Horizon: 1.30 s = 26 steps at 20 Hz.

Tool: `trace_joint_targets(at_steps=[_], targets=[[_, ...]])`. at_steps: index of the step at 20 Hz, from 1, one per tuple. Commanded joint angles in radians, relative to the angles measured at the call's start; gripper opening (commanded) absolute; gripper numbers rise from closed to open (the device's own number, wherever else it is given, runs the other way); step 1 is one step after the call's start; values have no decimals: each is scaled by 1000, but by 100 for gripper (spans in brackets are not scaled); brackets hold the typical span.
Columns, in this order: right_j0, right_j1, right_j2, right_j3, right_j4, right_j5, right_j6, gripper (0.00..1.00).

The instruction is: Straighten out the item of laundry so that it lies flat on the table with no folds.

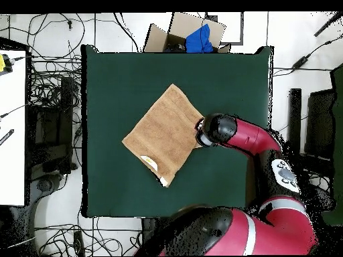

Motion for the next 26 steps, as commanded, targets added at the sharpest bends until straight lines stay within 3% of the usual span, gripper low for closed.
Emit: trace_joint_targets(at_steps=[1, 18, 19, 26], targets=[[52, 36, -1, -35, -60, -56, 56, 100], [12, 94, 28, -75, -69, -77, -1, 100], [7, 94, 32, -75, -69, -76, -7, 0], [-5, 97, 43, -88, -73, -60, -33, 0]])
